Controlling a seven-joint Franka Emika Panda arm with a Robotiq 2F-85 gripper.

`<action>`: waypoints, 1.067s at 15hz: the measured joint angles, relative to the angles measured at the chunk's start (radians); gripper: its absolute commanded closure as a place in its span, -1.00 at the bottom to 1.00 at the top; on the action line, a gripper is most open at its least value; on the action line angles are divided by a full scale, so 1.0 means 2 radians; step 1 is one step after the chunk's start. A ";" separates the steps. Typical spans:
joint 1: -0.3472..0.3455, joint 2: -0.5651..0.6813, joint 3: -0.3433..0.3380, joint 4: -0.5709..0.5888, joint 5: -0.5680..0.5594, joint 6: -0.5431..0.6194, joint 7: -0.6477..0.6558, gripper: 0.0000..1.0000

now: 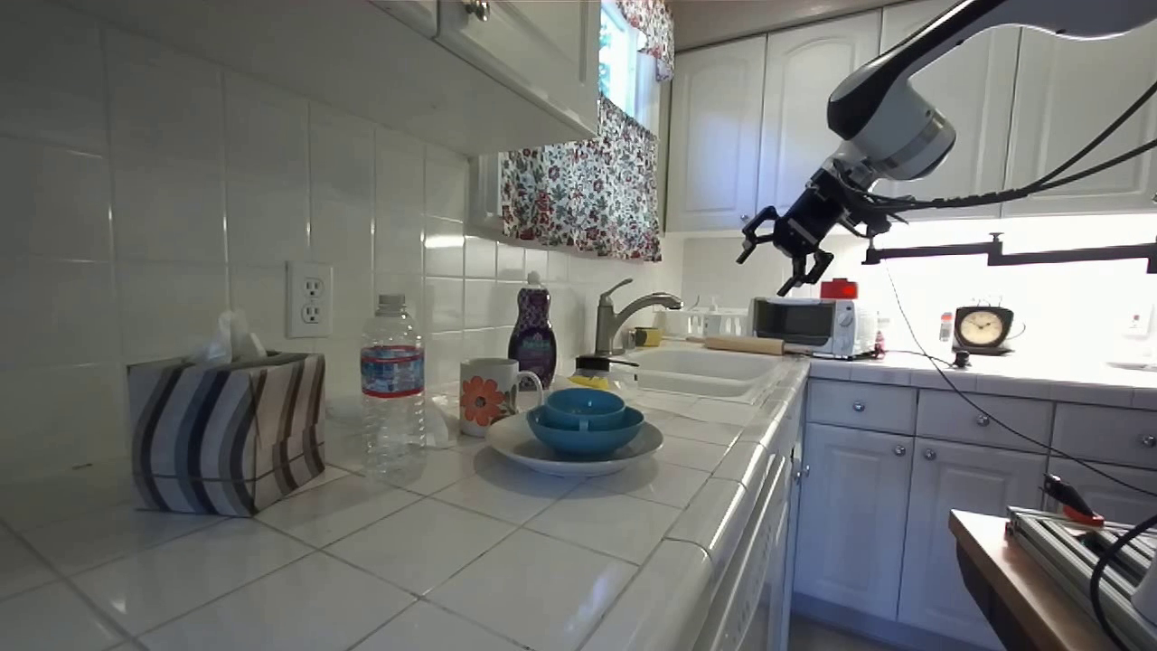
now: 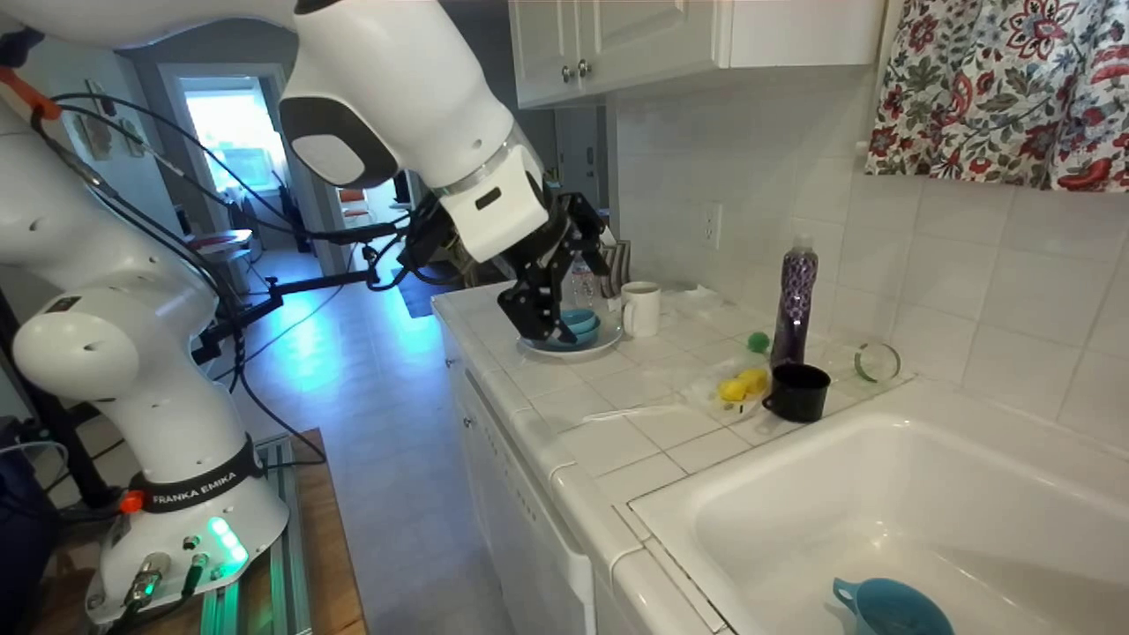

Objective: Pour the liquid in the black measuring cup into the sink then place the cup back on the counter.

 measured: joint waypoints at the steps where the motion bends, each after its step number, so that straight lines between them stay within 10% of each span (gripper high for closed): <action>1: -0.001 0.004 0.000 0.000 0.003 0.012 0.000 -1.00; 8: 0.027 0.095 -0.018 0.043 0.145 0.147 -0.010 -1.00; 16: 0.075 0.231 -0.014 0.136 0.340 0.175 -0.044 -1.00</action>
